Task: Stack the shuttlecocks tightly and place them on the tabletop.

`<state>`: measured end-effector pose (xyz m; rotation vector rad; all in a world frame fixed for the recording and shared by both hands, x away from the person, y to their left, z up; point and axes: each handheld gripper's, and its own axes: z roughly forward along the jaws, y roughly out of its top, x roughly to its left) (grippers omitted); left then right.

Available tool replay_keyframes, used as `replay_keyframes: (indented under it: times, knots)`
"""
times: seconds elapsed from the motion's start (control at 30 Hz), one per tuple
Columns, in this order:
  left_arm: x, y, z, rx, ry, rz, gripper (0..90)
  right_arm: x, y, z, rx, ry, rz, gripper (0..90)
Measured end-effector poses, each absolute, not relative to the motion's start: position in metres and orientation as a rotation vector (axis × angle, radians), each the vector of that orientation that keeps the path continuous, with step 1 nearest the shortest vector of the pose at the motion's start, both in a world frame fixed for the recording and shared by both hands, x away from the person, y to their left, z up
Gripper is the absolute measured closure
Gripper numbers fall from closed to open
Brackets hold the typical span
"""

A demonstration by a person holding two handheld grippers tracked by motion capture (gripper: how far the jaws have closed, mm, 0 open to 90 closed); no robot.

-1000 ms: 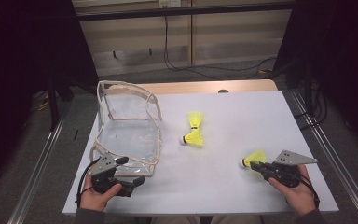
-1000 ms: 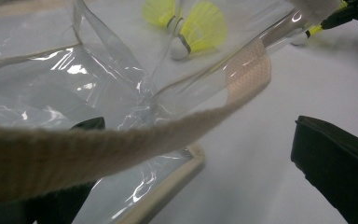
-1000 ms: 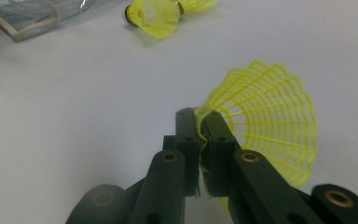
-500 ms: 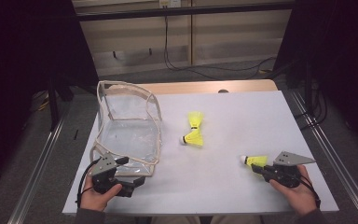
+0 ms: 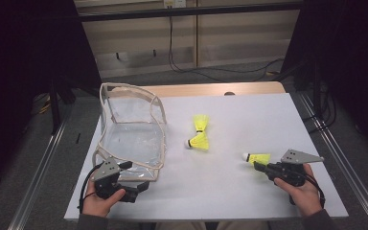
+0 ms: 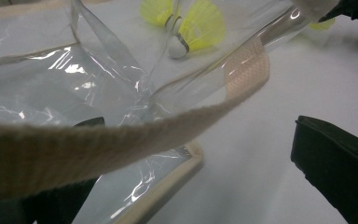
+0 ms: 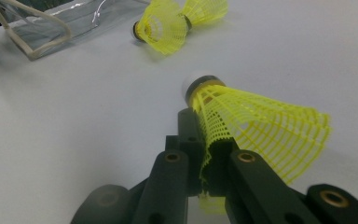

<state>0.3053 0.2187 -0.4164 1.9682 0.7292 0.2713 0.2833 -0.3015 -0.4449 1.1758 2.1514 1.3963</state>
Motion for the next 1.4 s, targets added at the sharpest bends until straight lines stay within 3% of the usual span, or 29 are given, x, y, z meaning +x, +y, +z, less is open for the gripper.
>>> replay_keyframes:
  times: [1.4]
  knots:
    - [0.305, 0.219, -0.416, 1.970, 0.729, 0.274, 4.1, 0.315, -0.277, -0.436, 1.121, 2.146, 1.424, 87.9]
